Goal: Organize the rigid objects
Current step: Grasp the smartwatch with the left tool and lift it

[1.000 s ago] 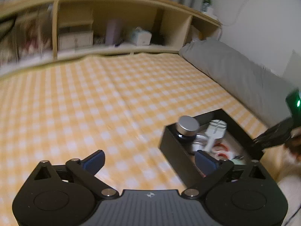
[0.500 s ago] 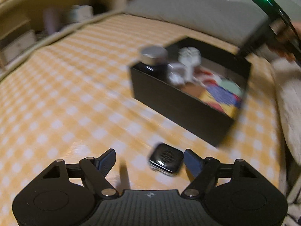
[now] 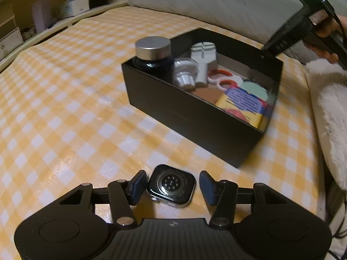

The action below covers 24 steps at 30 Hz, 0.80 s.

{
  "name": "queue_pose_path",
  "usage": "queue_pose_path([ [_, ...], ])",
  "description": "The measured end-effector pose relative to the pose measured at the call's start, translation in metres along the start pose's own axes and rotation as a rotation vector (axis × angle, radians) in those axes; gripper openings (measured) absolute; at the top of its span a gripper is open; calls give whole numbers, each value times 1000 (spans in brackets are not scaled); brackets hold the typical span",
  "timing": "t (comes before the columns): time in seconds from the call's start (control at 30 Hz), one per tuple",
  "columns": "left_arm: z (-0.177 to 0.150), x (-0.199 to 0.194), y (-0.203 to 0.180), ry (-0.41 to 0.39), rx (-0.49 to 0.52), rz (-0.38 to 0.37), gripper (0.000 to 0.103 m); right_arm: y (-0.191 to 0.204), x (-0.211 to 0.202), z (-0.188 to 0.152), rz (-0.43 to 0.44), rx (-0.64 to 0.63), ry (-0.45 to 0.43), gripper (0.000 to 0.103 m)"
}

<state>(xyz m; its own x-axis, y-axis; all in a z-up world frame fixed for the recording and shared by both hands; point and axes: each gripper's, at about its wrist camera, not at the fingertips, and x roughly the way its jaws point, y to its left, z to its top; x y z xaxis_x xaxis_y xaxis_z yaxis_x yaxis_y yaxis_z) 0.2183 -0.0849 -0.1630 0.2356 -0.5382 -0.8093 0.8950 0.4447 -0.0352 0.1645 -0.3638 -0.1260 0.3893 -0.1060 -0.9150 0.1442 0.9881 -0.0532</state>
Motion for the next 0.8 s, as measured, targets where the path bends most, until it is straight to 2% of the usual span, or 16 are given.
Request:
queue_pose_path([
  [0.27, -4, -5, -9, 44, 11, -62, 55, 0, 1, 0, 1, 1, -1, 10],
  [0.5, 1, -1, -6, 33, -147, -31, 55, 1, 2, 0, -5, -8, 0, 11],
  [0.6, 2, 1, -12, 43, -99, -14, 55, 4, 2, 0, -5, -14, -1, 12],
  [0.7, 3, 2, -16, 49, -72, 0, 48, 4, 2, 0, -5, -14, 0, 11],
  [0.8, 3, 0, -15, 48, -64, 16, 48, 4, 2, 0, -12, -6, -3, 7],
])
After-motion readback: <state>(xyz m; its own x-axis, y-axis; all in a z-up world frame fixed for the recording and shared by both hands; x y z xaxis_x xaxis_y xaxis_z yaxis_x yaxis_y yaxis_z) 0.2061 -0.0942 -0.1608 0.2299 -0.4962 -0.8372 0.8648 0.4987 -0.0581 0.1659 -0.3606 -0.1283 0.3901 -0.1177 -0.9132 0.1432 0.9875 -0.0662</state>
